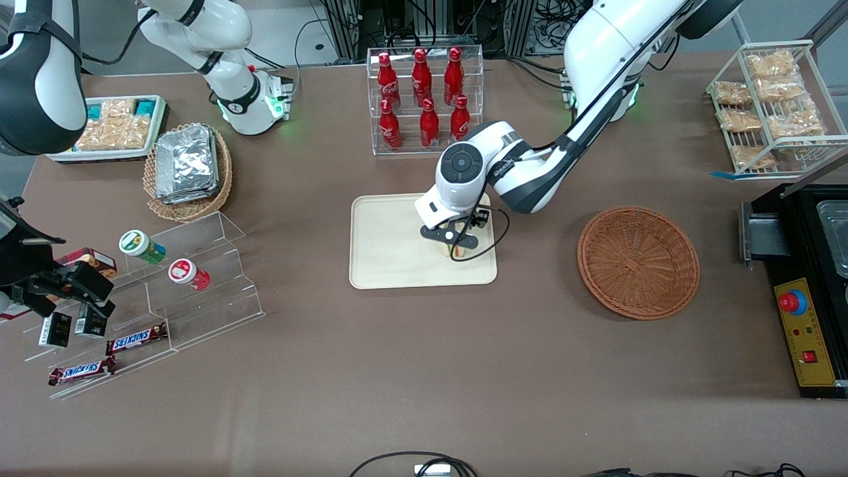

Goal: Place sandwich from basket to tray

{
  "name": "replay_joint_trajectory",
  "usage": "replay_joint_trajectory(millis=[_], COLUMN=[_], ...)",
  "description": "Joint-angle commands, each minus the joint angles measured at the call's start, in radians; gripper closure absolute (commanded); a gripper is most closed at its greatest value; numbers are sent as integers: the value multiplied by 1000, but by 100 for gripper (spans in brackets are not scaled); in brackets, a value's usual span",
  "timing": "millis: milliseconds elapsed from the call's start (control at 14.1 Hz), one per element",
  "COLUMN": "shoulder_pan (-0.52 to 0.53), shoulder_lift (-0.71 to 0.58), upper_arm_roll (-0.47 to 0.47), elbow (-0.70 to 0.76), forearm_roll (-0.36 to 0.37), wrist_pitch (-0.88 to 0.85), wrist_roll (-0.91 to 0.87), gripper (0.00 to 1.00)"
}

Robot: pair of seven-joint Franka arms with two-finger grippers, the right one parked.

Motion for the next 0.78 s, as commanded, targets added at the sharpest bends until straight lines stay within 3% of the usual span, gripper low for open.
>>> replay_joint_trajectory(millis=[0,425,709], shoulder_pan=[-6,23,125], shoulder_lift=[-7,-21,-88], upper_arm_roll=[42,151,151], elbow=[97,323,328], forearm_roll=[13,-4,-3], wrist_pitch=[-93,-294,-340], wrist_roll=[-70,-79,-78], gripper=[22,8,1])
